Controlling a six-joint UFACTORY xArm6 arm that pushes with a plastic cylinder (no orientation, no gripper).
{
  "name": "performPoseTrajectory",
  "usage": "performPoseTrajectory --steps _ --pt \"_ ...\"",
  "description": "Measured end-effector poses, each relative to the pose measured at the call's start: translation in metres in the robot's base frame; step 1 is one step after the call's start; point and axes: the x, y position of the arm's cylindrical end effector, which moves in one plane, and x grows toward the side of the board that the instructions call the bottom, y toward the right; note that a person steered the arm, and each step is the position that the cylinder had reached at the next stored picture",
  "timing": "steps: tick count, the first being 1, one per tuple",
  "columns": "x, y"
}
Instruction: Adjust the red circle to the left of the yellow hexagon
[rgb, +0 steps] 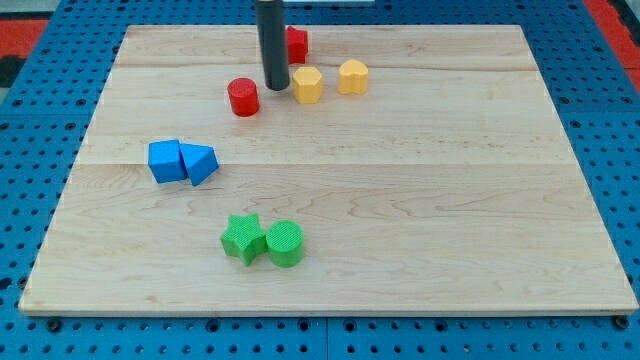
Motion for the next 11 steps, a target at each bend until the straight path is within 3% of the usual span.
performPoseTrajectory --steps 1,2,3,5,7,8,9,10,11 --pt "0.0 0.048" --pt "0.025 0.047" --pt "0.075 0.015" --pt "0.015 -0.036" --pt "0.088 -0.053" --pt "0.055 -0.105" --pt "-0.001 -0.102" --pt "-0.003 -0.079" --pt "0.051 -0.094"
